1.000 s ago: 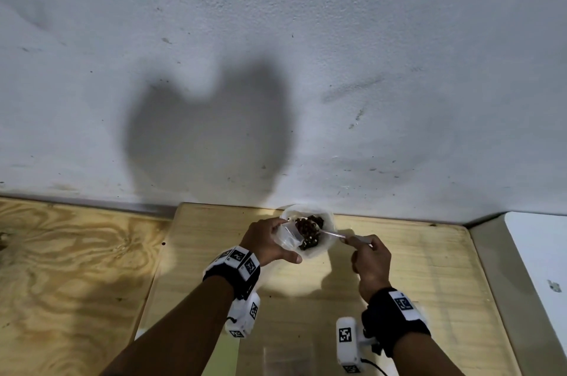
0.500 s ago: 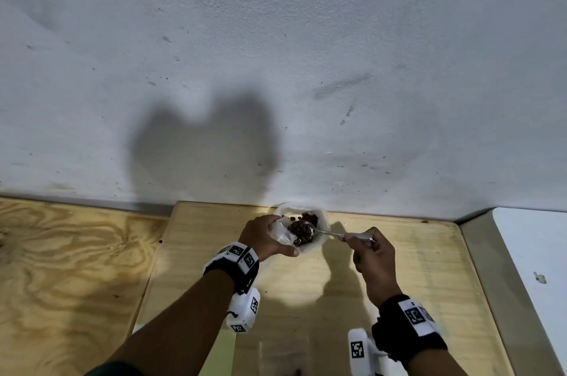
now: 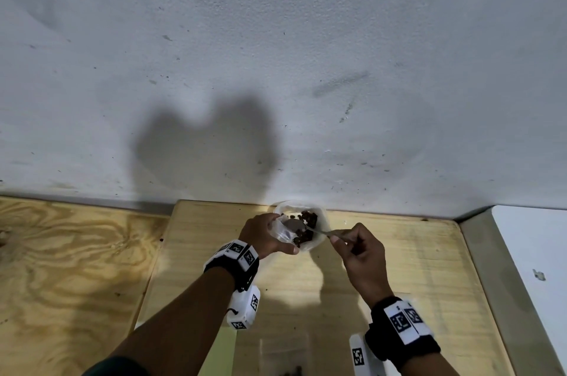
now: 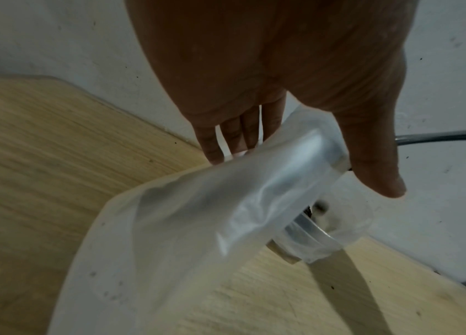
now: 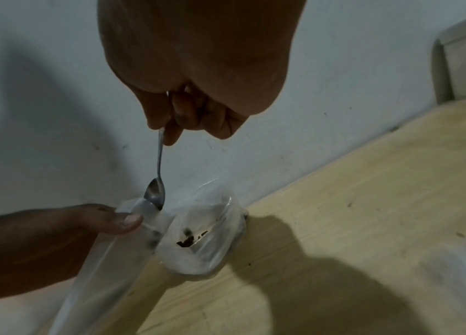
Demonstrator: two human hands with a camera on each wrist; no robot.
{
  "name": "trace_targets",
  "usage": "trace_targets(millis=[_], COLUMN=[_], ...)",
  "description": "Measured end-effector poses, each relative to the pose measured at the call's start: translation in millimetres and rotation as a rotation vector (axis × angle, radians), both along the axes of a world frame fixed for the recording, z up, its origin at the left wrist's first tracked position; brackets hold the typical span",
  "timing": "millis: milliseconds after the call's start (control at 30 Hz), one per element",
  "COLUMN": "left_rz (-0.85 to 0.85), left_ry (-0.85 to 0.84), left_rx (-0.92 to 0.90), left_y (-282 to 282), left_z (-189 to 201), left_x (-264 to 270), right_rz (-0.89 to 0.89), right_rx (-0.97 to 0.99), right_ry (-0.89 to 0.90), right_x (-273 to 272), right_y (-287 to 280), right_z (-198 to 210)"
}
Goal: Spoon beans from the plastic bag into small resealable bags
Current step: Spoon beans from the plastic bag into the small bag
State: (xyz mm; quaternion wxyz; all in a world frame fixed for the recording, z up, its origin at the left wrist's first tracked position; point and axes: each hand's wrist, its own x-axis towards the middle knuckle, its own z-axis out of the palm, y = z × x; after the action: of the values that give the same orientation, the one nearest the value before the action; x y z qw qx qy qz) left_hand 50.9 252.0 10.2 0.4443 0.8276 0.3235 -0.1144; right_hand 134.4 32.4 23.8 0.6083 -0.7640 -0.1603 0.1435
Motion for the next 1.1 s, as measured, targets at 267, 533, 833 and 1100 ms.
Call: trace_targets(millis=[267,533,833,1100], left_rz=[0.011,-0.008,0.037,0.029], left_ry=[-0.014,-0.050,-0.089,-0.118], left_rx=[-0.001,0.008,-0.026,-0.035], left_y=[-0.4,-2.7,-2.3,-9.0], left_z=[0.2,-3.8,-8.4,-12.0], left_x=[-1.8,-5.4,-5.7,-7.6], right_rz=[-0.270,-0.319,-0.325,-0.408], right_rx=[-0.014,-0.227,-0.307,-0.216], right_ry=[-0.056,-0.043,0.165,0.472], right_x=[11.2,20.3,3.3,-5.9], right_y=[-1.0,18.1,19.8,55.5], right_z=[-3.2,-29.6,-36.7,-59.7])
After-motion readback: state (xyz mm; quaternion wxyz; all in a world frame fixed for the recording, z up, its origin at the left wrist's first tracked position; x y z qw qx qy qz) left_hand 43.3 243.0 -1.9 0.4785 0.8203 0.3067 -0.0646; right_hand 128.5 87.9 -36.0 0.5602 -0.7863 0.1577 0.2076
